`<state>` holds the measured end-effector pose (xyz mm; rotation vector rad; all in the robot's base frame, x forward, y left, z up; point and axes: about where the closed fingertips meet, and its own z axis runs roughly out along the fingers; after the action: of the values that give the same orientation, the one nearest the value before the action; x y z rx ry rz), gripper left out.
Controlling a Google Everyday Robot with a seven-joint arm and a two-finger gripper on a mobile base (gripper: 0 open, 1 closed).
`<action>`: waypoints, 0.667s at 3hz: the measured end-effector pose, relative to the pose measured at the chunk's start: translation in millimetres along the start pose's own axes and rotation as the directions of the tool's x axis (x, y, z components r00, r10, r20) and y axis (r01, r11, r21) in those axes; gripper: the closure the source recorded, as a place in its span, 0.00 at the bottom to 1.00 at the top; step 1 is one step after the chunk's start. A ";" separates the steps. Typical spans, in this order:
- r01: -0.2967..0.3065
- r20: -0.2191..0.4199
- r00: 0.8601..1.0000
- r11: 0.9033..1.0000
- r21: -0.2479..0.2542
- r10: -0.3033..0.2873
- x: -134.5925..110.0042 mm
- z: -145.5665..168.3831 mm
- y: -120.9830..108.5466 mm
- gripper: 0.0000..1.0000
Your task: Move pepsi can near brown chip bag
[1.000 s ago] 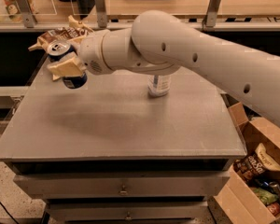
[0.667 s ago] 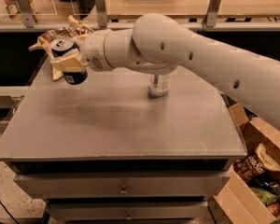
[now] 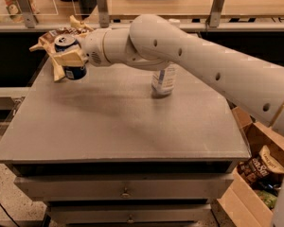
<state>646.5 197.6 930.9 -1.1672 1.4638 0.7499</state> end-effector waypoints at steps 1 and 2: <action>-0.020 0.007 1.000 1.000 0.003 0.020 12.2 13.7 -7.3 0.61; -0.028 0.012 1.000 1.000 0.005 0.028 25.2 28.7 -6.1 0.37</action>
Offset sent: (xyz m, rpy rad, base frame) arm 0.0246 0.0266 -0.0514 0.0309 0.0243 -0.0224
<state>663.4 215.1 900.8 -1.1386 1.4738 0.7713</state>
